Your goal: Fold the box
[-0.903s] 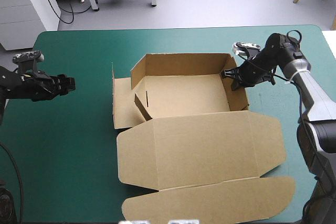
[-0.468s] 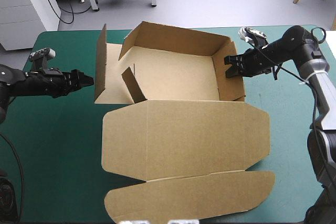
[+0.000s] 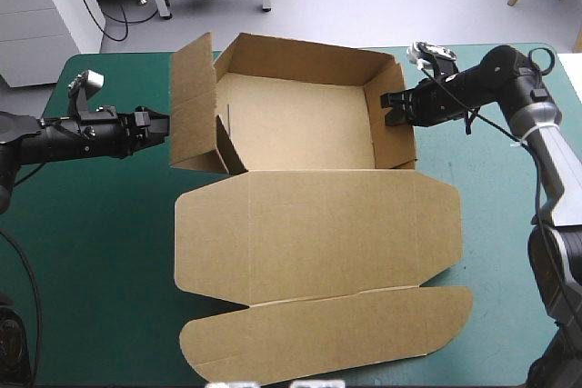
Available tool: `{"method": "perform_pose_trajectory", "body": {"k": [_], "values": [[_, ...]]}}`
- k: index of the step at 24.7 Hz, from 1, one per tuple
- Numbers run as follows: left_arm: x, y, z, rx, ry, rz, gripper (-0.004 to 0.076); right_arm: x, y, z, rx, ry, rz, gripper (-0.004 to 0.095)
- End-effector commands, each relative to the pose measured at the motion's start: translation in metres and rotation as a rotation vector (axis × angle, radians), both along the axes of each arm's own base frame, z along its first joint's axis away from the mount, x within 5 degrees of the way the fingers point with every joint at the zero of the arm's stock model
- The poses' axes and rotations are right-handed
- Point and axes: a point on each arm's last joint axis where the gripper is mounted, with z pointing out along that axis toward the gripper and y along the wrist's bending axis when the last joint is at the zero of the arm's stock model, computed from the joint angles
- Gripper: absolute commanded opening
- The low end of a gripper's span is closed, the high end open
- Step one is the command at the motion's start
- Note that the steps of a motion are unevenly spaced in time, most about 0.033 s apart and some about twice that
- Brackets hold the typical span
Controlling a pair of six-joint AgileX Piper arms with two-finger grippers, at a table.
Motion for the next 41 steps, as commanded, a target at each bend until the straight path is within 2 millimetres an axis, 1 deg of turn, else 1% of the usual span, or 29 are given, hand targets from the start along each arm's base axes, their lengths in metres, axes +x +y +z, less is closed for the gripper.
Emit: {"method": "perform_pose_trajectory", "body": {"k": [1,5,10,12,14,17,20,23,28,31,36,38,41], "values": [[-0.008,-0.008,0.028,-0.097,-0.089,-0.034,0.0497,-0.01,0.02,0.035,0.0,-0.138,-0.009,-0.0019],[-0.01,-0.011,0.029,-0.124,-0.09,-0.067,0.0497,-0.009,0.041,0.035,-0.002,-0.179,-0.002,-0.0019],[-0.013,-0.013,0.031,-0.147,-0.086,-0.099,0.0497,-0.008,0.057,0.038,0.028,-0.219,-0.036,-0.0019],[-0.013,-0.013,0.032,-0.151,-0.087,-0.099,0.0496,-0.006,0.058,0.035,0.036,-0.202,-0.053,-0.0019],[-0.013,-0.013,0.032,-0.151,-0.087,-0.099,0.0496,-0.001,0.059,0.027,0.047,-0.166,-0.071,-0.0019],[-0.014,-0.015,0.032,-0.15,-0.086,-0.106,0.0496,0.001,0.073,0.015,0.069,-0.122,-0.048,-0.0019],[-0.014,-0.014,0.03,-0.126,-0.078,-0.108,0.0496,0.001,0.088,0.008,0.07,-0.121,-0.023,-0.0019],[-0.015,-0.012,0.023,-0.057,-0.05,-0.114,0.0495,-0.001,0.102,0.01,0.077,-0.156,-0.009,-0.0018],[-0.017,-0.026,0.007,0.131,0.048,-0.149,0.0453,-0.007,0.119,0.01,0.059,-0.195,0.024,-0.0018],[-0.014,-0.036,-0.001,0.238,0.084,-0.116,0.0429,-0.009,0.124,0.009,0.035,-0.196,0.032,-0.0018],[-0.011,-0.054,-0.011,0.403,0.122,-0.054,0.0422,-0.013,0.13,0.007,-0.007,-0.195,0.038,-0.0017],[-0.01,-0.058,-0.014,0.481,0.13,-0.014,0.0422,-0.015,0.133,0.007,-0.004,-0.192,0.045,-0.0018],[-0.009,-0.064,-0.015,0.538,0.132,0.042,0.0422,-0.016,0.134,0.007,0.003,-0.18,0.048,-0.0018]]}}
